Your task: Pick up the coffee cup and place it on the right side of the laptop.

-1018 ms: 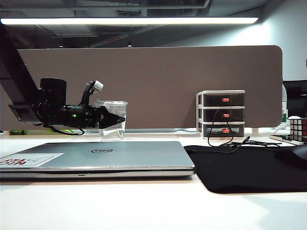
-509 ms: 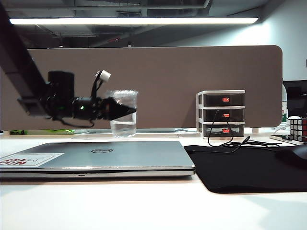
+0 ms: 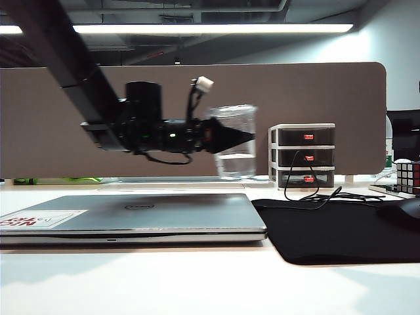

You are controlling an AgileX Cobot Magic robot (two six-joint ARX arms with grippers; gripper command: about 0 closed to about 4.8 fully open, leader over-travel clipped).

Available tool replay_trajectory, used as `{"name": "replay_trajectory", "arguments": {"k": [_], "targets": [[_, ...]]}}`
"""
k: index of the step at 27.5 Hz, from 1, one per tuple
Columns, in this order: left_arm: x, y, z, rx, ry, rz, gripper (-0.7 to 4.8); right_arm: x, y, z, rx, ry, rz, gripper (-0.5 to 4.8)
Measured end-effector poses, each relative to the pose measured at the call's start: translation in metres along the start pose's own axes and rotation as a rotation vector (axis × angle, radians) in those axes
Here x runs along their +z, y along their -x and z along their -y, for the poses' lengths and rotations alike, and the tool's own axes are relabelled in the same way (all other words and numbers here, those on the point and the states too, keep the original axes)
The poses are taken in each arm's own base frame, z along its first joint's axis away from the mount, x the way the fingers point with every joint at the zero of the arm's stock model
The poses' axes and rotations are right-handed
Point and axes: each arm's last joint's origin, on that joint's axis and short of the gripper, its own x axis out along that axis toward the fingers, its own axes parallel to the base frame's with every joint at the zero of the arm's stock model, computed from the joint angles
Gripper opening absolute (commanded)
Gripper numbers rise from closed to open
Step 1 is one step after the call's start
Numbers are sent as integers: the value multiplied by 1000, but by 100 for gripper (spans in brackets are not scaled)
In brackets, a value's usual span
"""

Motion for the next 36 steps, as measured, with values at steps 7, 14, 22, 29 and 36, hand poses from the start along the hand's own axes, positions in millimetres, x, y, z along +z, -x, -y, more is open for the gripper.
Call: {"name": "replay_trajectory", "arguments": {"k": [7,14,22,29,36], "targets": [[3,-50,34,-156,49,14,319,0,0,0,0,0,0,23],[4,-76,57,-285,85,17,319,0,0,0,0,16,0,23],[3,-96,80,-458,114,9,318,0,0,0,0,29,0,23],[-10,-99,94,-518,75,7,318,0,0,0,0,29,0,23],[-24,-96,99,-519,23,9,318,0,0,0,0,30,0,23]]}}
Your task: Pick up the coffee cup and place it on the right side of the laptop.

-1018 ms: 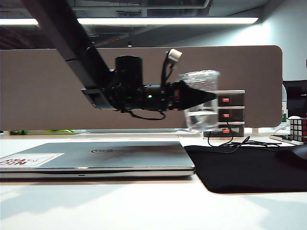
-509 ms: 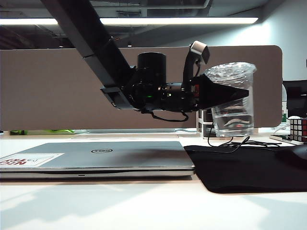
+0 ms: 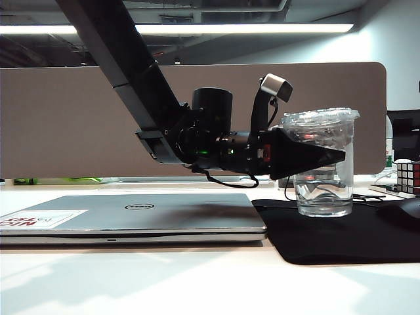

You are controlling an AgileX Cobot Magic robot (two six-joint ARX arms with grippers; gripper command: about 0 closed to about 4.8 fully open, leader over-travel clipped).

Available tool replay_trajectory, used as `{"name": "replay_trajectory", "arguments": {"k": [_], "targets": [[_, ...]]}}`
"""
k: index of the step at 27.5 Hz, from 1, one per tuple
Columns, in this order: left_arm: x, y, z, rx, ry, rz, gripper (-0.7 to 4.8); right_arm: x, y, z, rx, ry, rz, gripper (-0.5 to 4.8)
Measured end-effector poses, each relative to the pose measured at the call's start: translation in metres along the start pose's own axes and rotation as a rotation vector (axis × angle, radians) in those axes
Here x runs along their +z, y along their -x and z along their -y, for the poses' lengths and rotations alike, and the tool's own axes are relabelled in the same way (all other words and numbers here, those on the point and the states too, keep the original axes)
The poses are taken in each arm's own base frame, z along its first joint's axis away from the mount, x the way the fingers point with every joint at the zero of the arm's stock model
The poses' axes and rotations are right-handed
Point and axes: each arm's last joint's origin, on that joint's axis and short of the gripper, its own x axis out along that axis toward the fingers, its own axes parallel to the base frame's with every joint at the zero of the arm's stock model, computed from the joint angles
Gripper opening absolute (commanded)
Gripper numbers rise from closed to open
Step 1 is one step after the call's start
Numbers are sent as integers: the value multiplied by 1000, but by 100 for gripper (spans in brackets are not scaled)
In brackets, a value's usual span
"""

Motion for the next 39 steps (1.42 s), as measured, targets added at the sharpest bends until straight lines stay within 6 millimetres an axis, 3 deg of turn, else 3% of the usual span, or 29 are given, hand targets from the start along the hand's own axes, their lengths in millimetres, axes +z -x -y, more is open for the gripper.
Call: {"name": "replay_trajectory", "arguments": {"k": [4,8,9,20,24,29,34,35,37,39], "targets": [[-9,0,0,0,11,-5,321,0,0,0,0,3,0,23],[-12,-1,0,29,15,-12,467,0,0,0,0,4,0,23],[-12,-1,0,30,16,-13,479,0,0,0,0,3,0,23],[-11,6,-1,-6,10,-2,479,0,0,0,0,3,0,23],[-12,27,-4,-22,14,7,479,0,0,0,0,4,0,23],[-13,77,-9,-13,15,19,479,0,0,0,0,3,0,23],[-13,104,-12,37,39,15,479,0,0,0,0,6,0,23],[-13,109,-12,45,45,16,421,0,0,0,0,6,0,23],[-11,124,-13,76,52,15,244,0,0,0,0,7,0,23],[-9,138,-13,105,61,14,30,0,0,0,0,7,0,23]]}}
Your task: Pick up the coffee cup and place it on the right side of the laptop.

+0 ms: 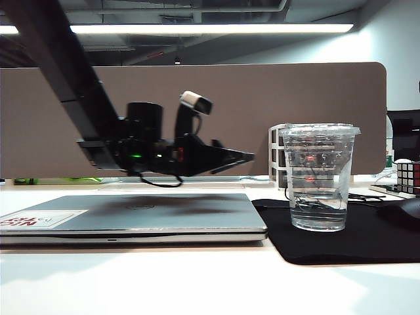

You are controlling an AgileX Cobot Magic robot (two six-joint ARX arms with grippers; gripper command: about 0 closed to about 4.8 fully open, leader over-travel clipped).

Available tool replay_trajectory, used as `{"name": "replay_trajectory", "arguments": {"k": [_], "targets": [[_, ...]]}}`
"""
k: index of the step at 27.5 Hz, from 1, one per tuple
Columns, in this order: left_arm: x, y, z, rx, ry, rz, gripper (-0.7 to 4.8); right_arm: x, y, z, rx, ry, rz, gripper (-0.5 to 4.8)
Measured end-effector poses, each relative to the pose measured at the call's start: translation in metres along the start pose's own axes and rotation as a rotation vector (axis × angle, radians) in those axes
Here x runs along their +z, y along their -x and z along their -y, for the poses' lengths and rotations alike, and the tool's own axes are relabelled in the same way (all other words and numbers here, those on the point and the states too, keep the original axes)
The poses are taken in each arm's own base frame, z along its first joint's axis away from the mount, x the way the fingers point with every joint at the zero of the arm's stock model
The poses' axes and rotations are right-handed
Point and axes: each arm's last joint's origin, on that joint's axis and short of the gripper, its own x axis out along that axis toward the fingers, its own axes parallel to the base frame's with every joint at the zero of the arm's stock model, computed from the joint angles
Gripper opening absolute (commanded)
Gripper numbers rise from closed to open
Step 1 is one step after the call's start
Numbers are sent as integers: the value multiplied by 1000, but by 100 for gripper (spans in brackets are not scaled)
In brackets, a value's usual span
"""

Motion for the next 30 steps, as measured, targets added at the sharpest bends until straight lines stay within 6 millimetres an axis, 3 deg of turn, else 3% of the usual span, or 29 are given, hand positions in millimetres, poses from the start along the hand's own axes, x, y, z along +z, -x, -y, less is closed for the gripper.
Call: {"name": "replay_trajectory", "arguments": {"k": [1,4,8,13,16,23,27,30], "targets": [[0,7,-1,15,19,0,-6,0,0,0,0,0,0,22],[0,30,-2,50,181,4,-5,0,0,0,-1,0,0,22],[1,41,2,89,289,10,-5,0,0,1,-24,0,-1,22],[22,54,23,197,223,21,-5,0,0,2,-56,1,-2,22],[47,72,55,332,155,38,-5,0,0,2,-70,2,-2,22],[74,94,119,576,141,65,-5,0,0,4,-131,3,-5,22],[88,94,159,694,104,72,-5,0,0,5,-175,3,-6,22],[95,85,211,843,33,68,-5,0,1,7,-243,3,-9,21]]}}
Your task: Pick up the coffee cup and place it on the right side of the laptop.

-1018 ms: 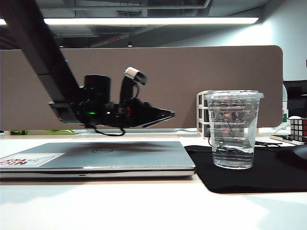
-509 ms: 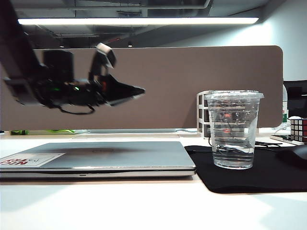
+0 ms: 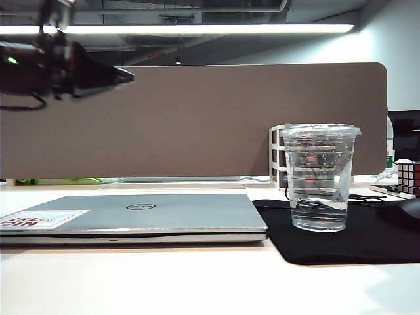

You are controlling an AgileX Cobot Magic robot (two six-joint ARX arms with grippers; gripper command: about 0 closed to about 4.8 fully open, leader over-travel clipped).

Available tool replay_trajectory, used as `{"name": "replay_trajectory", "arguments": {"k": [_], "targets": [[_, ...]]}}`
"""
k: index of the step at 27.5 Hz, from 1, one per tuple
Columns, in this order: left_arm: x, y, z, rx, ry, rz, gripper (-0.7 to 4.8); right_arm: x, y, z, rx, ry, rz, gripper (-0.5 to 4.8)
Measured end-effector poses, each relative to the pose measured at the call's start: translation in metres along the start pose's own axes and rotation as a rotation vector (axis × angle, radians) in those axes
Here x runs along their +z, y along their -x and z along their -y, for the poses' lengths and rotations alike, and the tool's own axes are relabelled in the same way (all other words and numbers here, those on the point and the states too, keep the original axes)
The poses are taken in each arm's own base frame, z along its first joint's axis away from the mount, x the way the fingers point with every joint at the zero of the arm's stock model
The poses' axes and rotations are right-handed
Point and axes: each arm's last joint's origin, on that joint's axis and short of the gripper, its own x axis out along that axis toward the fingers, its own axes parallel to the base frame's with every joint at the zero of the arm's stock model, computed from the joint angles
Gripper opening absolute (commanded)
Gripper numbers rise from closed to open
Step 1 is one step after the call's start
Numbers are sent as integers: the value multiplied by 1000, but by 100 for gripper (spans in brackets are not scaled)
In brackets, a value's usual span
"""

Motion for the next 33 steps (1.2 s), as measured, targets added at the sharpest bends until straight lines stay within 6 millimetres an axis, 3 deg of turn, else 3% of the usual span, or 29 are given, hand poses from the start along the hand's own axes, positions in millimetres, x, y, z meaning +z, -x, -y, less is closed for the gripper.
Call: {"name": "replay_trajectory", "arguments": {"k": [11,18,25,33], "targets": [[-29,67,74,380,2,19,-5,0,1,8,-287,0,-11,-5],[-38,85,91,515,-18,56,-5,-1,4,14,-502,0,-20,-5],[-49,95,103,544,-24,46,-5,-1,4,14,-514,0,-20,-5],[-45,100,107,594,-36,44,-5,-1,4,14,-514,-2,-28,-5]]}}
